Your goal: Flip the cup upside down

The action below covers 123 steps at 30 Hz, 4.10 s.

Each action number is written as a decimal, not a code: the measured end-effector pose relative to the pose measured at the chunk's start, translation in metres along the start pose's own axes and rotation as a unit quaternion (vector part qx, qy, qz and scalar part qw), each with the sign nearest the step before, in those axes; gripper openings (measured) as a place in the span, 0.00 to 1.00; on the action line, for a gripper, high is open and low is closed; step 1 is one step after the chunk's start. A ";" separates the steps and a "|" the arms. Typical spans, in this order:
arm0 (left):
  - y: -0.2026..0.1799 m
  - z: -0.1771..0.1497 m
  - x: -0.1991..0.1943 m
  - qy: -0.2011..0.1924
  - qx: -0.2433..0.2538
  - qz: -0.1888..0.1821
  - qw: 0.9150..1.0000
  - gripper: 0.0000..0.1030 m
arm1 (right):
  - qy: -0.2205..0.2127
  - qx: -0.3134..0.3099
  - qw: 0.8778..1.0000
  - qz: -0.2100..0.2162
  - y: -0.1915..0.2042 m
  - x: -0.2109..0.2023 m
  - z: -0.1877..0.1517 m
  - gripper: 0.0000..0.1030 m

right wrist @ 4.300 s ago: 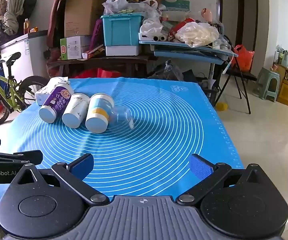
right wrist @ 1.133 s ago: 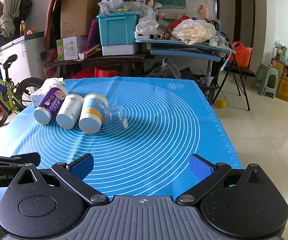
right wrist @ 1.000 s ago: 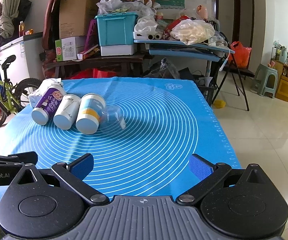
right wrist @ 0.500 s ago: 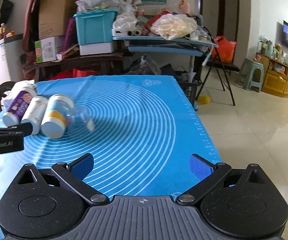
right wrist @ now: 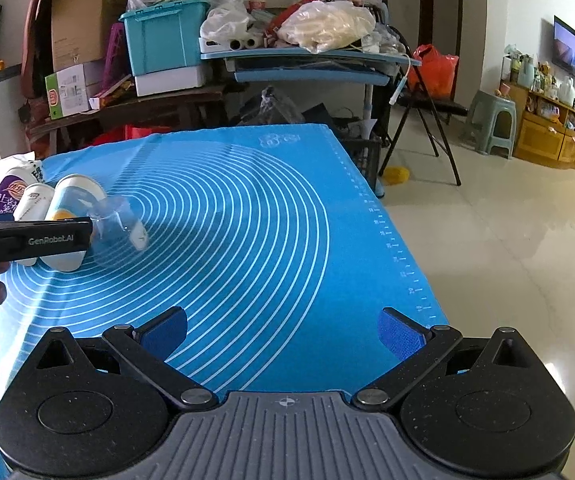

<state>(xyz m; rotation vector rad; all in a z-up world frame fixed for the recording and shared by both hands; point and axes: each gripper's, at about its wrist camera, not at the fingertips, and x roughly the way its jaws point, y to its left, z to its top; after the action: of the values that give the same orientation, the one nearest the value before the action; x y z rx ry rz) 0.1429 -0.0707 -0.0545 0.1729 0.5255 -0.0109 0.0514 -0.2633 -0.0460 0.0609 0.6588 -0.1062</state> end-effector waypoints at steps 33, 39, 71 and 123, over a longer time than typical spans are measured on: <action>0.009 -0.002 -0.018 0.028 -0.031 -0.033 0.999 0.55 | -0.006 0.015 1.000 0.001 -0.008 -0.009 -0.002 1.00; 0.007 -0.016 -0.057 0.037 -0.039 -0.066 0.996 0.55 | -0.015 0.016 1.000 -0.004 -0.007 -0.021 -0.003 1.00; -0.005 -0.062 -0.094 0.086 -0.033 -0.101 0.991 0.89 | 0.007 -0.025 1.000 -0.012 0.009 -0.046 -0.017 1.00; 0.153 -0.058 -0.123 0.027 -0.194 -0.008 0.981 1.00 | 0.087 -0.958 0.271 -0.022 0.188 -0.021 -0.121 0.57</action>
<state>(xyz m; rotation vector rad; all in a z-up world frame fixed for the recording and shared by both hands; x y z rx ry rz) 0.0156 0.0858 -0.0173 -0.2132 0.5734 0.0806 -0.0167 -0.0641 -0.1243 -2.4435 0.5982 0.7528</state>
